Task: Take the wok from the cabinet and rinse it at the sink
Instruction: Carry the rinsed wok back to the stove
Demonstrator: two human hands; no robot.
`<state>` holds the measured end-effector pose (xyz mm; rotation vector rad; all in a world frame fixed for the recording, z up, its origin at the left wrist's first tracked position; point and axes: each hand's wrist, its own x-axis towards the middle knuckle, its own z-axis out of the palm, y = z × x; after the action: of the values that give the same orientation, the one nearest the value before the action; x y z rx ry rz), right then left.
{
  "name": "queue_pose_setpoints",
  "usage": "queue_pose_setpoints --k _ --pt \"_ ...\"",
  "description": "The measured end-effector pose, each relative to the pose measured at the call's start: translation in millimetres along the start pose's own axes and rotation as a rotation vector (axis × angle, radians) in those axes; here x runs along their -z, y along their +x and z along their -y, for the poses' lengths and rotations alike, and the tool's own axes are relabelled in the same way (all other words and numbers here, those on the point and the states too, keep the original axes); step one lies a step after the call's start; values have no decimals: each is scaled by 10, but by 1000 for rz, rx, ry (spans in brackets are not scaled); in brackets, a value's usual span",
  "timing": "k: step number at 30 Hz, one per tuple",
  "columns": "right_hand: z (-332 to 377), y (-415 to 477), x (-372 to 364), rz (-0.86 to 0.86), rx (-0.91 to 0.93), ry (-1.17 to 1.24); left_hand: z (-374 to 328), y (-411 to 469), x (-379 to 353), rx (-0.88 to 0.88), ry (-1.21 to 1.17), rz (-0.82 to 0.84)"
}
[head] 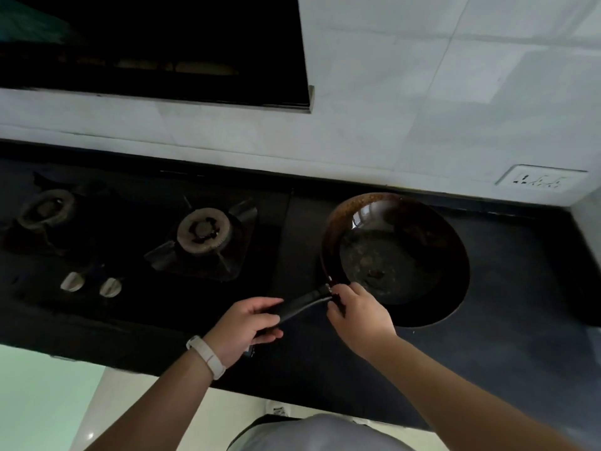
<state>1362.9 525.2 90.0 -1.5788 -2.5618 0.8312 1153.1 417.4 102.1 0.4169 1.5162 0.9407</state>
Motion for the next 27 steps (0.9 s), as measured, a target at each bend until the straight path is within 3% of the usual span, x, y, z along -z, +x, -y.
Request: queue_pose_setpoints --k 2,5,27 --pt "-47 71 -15 -66 183 -89 -48 61 40 -9 -1 -6" --pt "-50 245 -59 16 383 -188 -135 155 115 -3 -4 -3" --pt "346 505 -118 5 181 -168 -356 377 610 -90 15 37"
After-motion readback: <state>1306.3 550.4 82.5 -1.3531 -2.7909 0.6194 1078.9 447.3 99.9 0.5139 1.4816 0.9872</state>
